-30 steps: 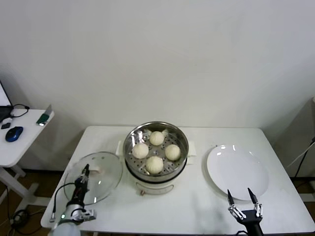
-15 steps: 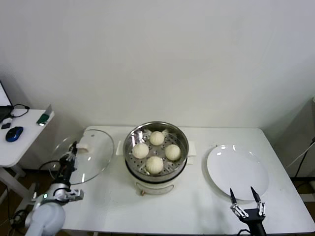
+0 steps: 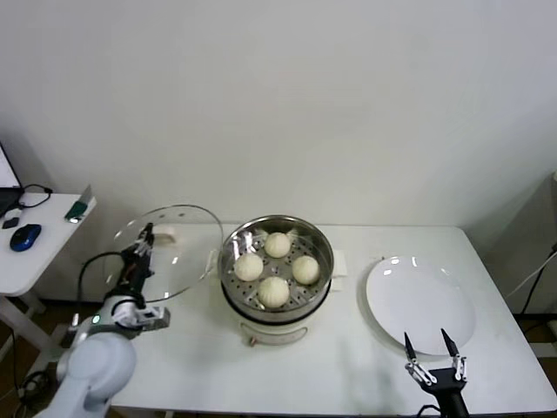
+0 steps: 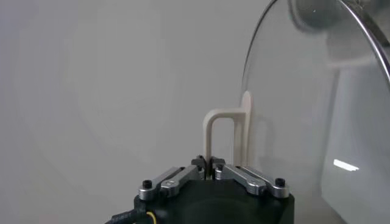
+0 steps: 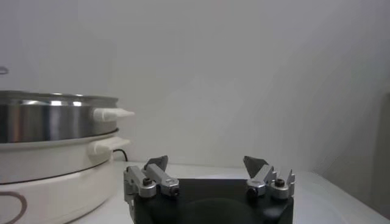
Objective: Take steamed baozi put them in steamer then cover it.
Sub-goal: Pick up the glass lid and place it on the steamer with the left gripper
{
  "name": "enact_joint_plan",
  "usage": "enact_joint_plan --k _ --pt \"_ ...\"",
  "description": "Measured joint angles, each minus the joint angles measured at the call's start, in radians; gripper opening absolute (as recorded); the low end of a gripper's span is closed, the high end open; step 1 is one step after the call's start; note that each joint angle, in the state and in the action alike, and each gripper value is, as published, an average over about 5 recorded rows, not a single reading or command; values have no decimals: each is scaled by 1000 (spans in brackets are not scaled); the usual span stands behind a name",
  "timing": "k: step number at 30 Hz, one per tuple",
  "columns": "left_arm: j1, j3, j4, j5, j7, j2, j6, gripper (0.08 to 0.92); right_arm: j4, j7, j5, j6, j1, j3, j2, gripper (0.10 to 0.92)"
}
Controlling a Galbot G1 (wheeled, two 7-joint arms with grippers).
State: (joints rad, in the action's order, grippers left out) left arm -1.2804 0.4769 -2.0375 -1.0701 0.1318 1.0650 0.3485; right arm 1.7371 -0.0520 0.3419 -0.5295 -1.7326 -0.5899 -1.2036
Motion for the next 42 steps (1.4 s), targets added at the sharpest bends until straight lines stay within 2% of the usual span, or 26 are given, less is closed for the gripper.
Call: enact_joint_plan --k 11,19,29,34,42 --pt "113 -219 -22 -179 116 150 123 139 -8 7 -14 -3 8 4 -7 823" --pt "166 -340 14 -297 129 279 154 139 -12 13 -13 -11 4 0 -9 823" --pt "171 -448 70 -421 124 418 158 139 -13 17 -11 -17 7 -8 -13 823" --pt "162 -474 96 -469 118 460 154 139 -17 17 -10 -22 11 -8 -13 823" --pt "153 -482 126 -520 112 481 145 139 -23 16 -9 -31 15 -12 -7 823"
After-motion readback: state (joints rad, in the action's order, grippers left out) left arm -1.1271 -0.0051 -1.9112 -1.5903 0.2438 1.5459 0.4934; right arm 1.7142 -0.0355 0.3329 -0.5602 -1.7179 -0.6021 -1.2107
